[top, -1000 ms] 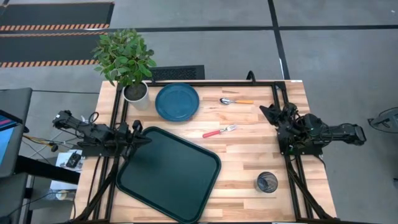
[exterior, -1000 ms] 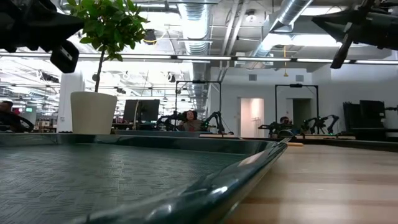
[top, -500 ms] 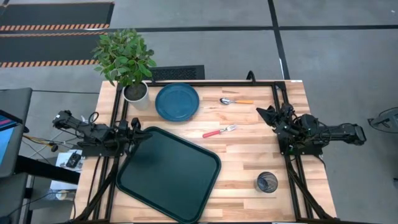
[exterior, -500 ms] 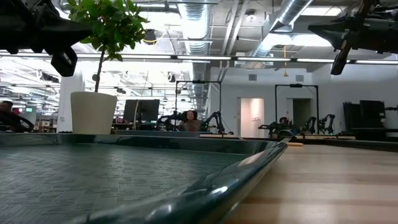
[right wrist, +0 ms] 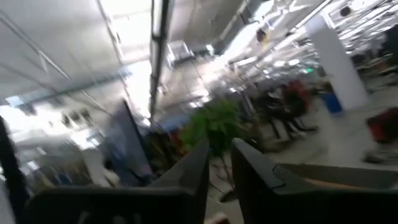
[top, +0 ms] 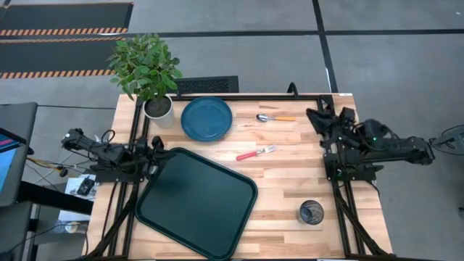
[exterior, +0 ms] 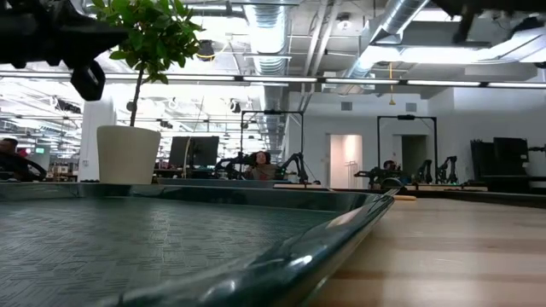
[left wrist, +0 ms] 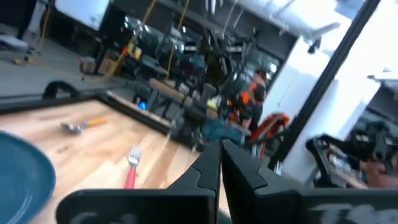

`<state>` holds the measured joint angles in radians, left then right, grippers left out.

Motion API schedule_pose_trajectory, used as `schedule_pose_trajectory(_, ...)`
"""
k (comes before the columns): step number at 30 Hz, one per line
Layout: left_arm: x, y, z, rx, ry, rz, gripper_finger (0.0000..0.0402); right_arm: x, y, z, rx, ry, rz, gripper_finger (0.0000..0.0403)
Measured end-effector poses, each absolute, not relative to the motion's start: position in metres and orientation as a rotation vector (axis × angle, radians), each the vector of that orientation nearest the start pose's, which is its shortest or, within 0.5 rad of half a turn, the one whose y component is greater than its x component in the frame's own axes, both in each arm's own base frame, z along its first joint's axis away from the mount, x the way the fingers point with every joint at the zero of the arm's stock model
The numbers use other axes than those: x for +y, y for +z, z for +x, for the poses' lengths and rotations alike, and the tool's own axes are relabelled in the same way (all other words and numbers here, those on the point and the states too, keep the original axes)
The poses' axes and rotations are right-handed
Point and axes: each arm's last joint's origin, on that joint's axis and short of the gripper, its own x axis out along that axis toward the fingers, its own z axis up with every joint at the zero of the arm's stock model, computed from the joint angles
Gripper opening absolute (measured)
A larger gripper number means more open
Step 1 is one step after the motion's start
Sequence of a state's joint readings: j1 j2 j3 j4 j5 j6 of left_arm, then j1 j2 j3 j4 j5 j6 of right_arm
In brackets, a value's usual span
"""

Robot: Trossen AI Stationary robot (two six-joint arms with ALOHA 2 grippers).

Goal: Pick and place plate/cup/fork/spoon on tray
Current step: Put the dark blue plate on the bottom right of the black serving tray

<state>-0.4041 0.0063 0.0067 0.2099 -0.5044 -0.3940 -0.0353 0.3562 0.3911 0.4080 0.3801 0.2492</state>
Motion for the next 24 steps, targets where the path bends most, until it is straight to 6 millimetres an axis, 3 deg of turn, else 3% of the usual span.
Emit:
schedule_pose_trajectory(9, -0.022, 0.195, 0.088, -0.264, 0.062, -0.457, 0.0097, -0.021, 0.343, 0.172, 0.021, -0.500, 0.190, 0.0192)
schedule_pose_trajectory(16, -0.023, 0.189, 0.089, -0.205, 0.042, -0.592, 0.0170, -0.032, 0.344, 0.235, 0.453, -0.531, 0.116, 0.0232)
schedule_pose_trajectory(24, -0.025, 0.189, 0.089, -0.176, -0.032, -0.649, 0.0183, -0.059, 0.334, 0.294, 0.723, -0.382, 0.112, 0.0233)
